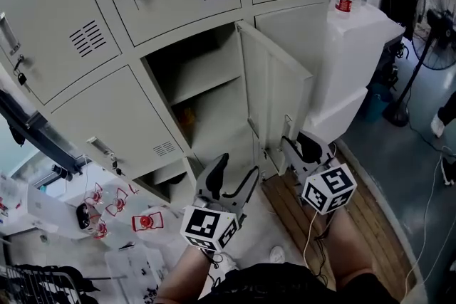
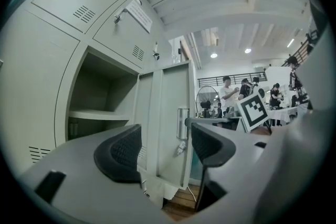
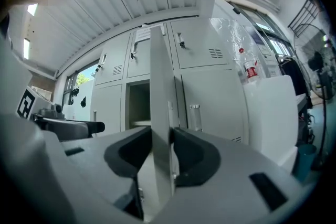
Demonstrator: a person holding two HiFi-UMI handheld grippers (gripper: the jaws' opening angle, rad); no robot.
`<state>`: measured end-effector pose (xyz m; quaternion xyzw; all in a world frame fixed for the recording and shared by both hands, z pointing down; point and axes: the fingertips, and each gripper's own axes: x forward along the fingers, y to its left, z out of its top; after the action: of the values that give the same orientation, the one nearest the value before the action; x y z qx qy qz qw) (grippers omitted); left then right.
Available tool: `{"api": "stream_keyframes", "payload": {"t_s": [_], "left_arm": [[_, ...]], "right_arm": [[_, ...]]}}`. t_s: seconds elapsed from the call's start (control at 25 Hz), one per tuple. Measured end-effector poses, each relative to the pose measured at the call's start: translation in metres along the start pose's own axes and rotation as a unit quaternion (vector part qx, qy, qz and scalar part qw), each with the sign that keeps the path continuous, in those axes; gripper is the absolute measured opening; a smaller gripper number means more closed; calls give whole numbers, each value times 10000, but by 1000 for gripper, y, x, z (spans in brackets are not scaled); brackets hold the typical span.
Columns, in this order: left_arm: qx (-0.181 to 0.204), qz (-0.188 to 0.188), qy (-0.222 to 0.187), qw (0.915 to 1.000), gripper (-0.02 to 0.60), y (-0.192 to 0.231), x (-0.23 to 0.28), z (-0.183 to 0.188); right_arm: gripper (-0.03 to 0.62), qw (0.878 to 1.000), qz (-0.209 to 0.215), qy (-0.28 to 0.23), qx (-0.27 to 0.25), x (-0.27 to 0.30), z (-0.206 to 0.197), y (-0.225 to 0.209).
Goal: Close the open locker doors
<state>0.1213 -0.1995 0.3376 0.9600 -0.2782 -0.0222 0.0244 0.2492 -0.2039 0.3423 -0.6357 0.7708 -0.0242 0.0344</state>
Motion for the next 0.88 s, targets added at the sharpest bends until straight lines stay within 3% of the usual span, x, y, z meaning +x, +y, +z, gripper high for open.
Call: {"api": "stream_keyframes", "payload": {"t_s": [0.56,0.88], "left_arm": [[-81,81,-68,9999,278,25,-21,5],[-102,122,-63,9999,272,61,-45,8]], "right_arm": [[137,9981,568,77,-217,16,-5,55],[144,9978,611,76,-246,40,-7,92]]}}
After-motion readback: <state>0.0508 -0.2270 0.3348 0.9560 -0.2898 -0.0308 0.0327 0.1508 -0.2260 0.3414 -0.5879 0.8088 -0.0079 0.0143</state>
